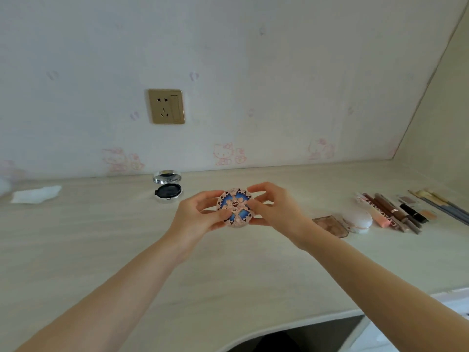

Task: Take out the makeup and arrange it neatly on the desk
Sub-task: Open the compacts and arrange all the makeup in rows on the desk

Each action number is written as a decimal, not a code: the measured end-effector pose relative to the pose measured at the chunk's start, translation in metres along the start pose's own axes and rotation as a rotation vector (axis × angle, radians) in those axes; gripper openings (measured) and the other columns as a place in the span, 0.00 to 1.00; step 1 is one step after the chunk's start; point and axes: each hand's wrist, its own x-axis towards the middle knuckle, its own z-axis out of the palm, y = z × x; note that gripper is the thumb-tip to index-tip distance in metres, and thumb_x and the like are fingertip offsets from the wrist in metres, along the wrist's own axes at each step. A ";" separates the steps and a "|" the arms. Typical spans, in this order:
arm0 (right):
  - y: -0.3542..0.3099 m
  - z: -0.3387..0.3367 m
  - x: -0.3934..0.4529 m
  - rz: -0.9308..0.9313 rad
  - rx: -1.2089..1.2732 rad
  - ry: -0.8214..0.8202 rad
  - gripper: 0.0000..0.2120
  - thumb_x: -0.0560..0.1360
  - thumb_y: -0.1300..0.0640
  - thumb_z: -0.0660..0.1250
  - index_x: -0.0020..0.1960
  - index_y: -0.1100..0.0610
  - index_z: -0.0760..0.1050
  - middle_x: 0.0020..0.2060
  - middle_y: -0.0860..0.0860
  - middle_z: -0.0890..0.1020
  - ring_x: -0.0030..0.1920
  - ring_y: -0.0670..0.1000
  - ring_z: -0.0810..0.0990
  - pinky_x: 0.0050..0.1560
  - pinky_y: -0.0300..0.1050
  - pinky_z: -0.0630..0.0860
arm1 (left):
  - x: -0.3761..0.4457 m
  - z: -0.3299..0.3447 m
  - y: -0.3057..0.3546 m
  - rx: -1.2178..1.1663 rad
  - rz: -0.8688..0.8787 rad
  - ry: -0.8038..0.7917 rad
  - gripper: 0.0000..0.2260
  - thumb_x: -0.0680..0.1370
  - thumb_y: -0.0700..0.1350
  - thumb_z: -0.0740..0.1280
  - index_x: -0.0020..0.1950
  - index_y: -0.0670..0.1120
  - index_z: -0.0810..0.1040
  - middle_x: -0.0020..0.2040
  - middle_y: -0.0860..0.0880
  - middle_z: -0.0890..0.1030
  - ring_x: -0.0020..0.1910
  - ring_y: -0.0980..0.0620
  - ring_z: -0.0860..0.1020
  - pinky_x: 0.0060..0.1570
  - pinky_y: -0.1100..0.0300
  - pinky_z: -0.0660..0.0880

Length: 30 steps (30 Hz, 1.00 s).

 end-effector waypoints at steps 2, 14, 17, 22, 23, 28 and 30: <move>0.001 0.016 -0.005 0.004 0.013 -0.029 0.13 0.76 0.61 0.67 0.60 0.52 0.75 0.50 0.55 0.78 0.46 0.52 0.83 0.41 0.45 0.82 | -0.007 -0.014 -0.005 0.026 0.000 0.042 0.17 0.70 0.37 0.75 0.58 0.45 0.80 0.54 0.49 0.83 0.49 0.49 0.83 0.48 0.56 0.80; 0.011 0.078 -0.014 0.194 0.227 -0.096 0.10 0.78 0.62 0.64 0.59 0.62 0.76 0.54 0.57 0.79 0.45 0.53 0.83 0.45 0.48 0.82 | -0.041 -0.064 -0.024 0.287 0.009 0.069 0.35 0.57 0.48 0.83 0.63 0.52 0.76 0.53 0.55 0.83 0.51 0.57 0.81 0.51 0.62 0.77; 0.014 0.083 -0.013 0.192 0.185 -0.116 0.10 0.78 0.61 0.64 0.59 0.61 0.76 0.55 0.57 0.79 0.48 0.56 0.83 0.48 0.50 0.82 | -0.045 -0.065 -0.034 0.274 0.060 0.108 0.32 0.60 0.38 0.82 0.61 0.51 0.76 0.53 0.54 0.83 0.52 0.60 0.80 0.47 0.69 0.76; 0.012 0.081 -0.013 0.127 0.110 -0.189 0.12 0.79 0.62 0.62 0.60 0.53 0.76 0.54 0.57 0.78 0.45 0.53 0.84 0.48 0.51 0.82 | -0.046 -0.065 -0.041 0.289 0.091 0.106 0.32 0.61 0.41 0.82 0.62 0.51 0.75 0.54 0.56 0.82 0.54 0.65 0.78 0.50 0.71 0.74; 0.011 0.081 -0.013 0.100 0.062 -0.209 0.12 0.79 0.61 0.62 0.60 0.52 0.77 0.54 0.55 0.78 0.45 0.53 0.84 0.47 0.51 0.82 | -0.045 -0.065 -0.042 0.285 0.090 0.111 0.32 0.61 0.41 0.82 0.62 0.51 0.75 0.54 0.56 0.82 0.53 0.65 0.79 0.50 0.72 0.74; 0.013 0.076 -0.013 -0.171 -0.425 -0.316 0.17 0.76 0.45 0.64 0.64 0.44 0.73 0.58 0.44 0.74 0.54 0.42 0.77 0.56 0.38 0.76 | -0.044 -0.069 -0.044 0.209 0.052 0.117 0.35 0.58 0.42 0.83 0.63 0.49 0.76 0.52 0.56 0.84 0.52 0.62 0.81 0.48 0.72 0.75; 0.013 0.072 -0.013 -0.265 -0.498 -0.395 0.23 0.74 0.43 0.66 0.67 0.45 0.70 0.60 0.42 0.72 0.59 0.38 0.72 0.59 0.32 0.70 | -0.045 -0.069 -0.043 0.204 0.049 0.102 0.37 0.56 0.46 0.84 0.64 0.47 0.76 0.52 0.56 0.84 0.53 0.62 0.81 0.49 0.72 0.74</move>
